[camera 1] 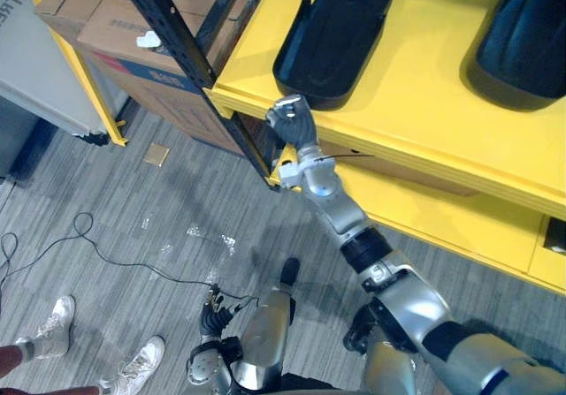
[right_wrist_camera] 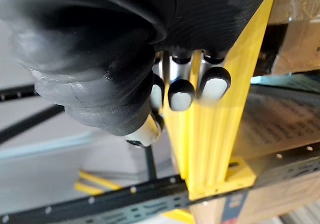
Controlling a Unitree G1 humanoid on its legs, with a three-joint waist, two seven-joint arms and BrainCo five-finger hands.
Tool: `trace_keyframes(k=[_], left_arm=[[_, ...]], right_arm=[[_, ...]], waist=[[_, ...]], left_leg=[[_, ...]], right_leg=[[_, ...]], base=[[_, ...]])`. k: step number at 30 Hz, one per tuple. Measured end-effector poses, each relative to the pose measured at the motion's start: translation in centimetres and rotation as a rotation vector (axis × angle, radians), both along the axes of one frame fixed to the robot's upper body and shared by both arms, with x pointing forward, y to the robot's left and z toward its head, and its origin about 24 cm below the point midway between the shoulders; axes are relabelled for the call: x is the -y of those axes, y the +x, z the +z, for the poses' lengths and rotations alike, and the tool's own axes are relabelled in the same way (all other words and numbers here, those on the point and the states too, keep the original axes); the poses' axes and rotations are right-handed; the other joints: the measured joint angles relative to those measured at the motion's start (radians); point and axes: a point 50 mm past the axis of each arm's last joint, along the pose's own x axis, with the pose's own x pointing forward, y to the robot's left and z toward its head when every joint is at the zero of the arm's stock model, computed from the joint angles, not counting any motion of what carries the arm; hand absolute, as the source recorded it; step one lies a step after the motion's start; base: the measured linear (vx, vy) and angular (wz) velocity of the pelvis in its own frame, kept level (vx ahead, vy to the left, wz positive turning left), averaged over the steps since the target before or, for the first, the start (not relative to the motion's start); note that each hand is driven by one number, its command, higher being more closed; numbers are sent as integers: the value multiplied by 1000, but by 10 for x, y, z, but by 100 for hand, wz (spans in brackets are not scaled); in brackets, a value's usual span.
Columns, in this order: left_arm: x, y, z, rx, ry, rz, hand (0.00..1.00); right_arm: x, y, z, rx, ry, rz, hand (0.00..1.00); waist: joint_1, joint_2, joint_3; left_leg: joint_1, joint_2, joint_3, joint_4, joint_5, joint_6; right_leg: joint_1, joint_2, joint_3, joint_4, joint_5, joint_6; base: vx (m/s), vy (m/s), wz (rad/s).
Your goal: Walk over and take plastic housings, then place them on the shelf
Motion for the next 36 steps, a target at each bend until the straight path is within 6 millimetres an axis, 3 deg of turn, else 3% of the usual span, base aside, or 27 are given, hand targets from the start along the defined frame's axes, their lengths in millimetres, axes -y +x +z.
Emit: trace_keyframes(k=[5,6,7,9,11,13,14,16,17,22,25,30,34,36], left_arm=[[0,-2,0,10,-1,-8,0],[0,-2,0,14,-3,-10,0],[-1,-3,0,16,0,-6,0],[-4,-6,0,22,6,12,0],[-9,-12,-2,14,19,33,0],[-12,-14,-2,10,40,34,0],[-13,-16,-5,-3,56,35,0],[-14,-20,-8,-23,69,49,0],[-17,-24,-11,-43,85,65,0],[-22,-34,-19,-99,124,96,0],[-22,-36,-21,-106,149,78,0],[-22,-40,-24,-121,148,84,0],[-15,-34,-20,-83,130,55,0],[-8,-28,-16,-62,112,14,0]], right_arm=[[2,-2,4,40,-17,6,100],[2,-10,16,104,12,24,0],[4,-21,30,185,44,46,0],[8,-42,40,276,90,86,0],[8,-64,31,288,111,161,0],[13,-76,9,228,122,199,0],[19,-87,-21,110,131,233,0],[28,-100,-56,-20,130,256,0],[37,-114,-85,-118,104,261,0],[62,-149,-139,-320,103,233,0],[75,-164,-153,-368,151,191,0],[82,-172,-168,-405,211,140,0],[95,-172,-190,-476,248,-38,0],[105,-173,-191,-465,227,-130,0]], waist=[[-1,-2,1],[-2,-5,3],[-15,-14,9],[-35,-37,13],[-71,-80,-9],[-84,-108,-29],[-100,-131,-56],[-118,-151,-87],[-135,-164,-105],[-178,-183,-173],[-193,-180,-185],[-211,-177,-236],[-210,-173,-259],[-215,-176,-258]], left_leg=[[38,11,30,-72,43,-4],[54,15,46,-89,49,-5],[78,18,60,-105,52,-3],[118,23,93,-109,52,7],[140,31,137,-114,40,12],[158,40,169,-114,23,11],[179,44,200,-119,9,13],[199,44,224,-125,-4,13],[225,44,252,-131,-14,13],[252,52,305,-131,-47,8],[282,54,321,-135,-56,4],[295,53,327,-152,-56,4],[314,48,346,-167,-56,4],[323,25,355,-158,-76,16]], right_leg=[[3,6,16,-22,19,6],[7,10,28,-35,30,3],[22,14,37,-53,40,8],[56,24,63,-87,63,6],[72,36,94,-134,92,9],[86,50,123,-177,113,10],[108,59,145,-217,133,17],[127,64,171,-253,150,21],[145,65,195,-277,159,24],[163,75,246,-327,176,28],[187,78,252,-335,176,28],[193,78,254,-347,176,28],[195,75,269,-343,174,28],[170,55,281,-280,134,37]], base=[[-33,18,-9],[32,21,-33],[43,21,-35],[105,37,-49],[134,32,-65],[153,27,-61],[158,29,-54],[150,40,-52],[135,44,-46],[89,27,-34],[36,-3,-17],[18,0,-2],[6,15,-9],[-4,54,-16]])
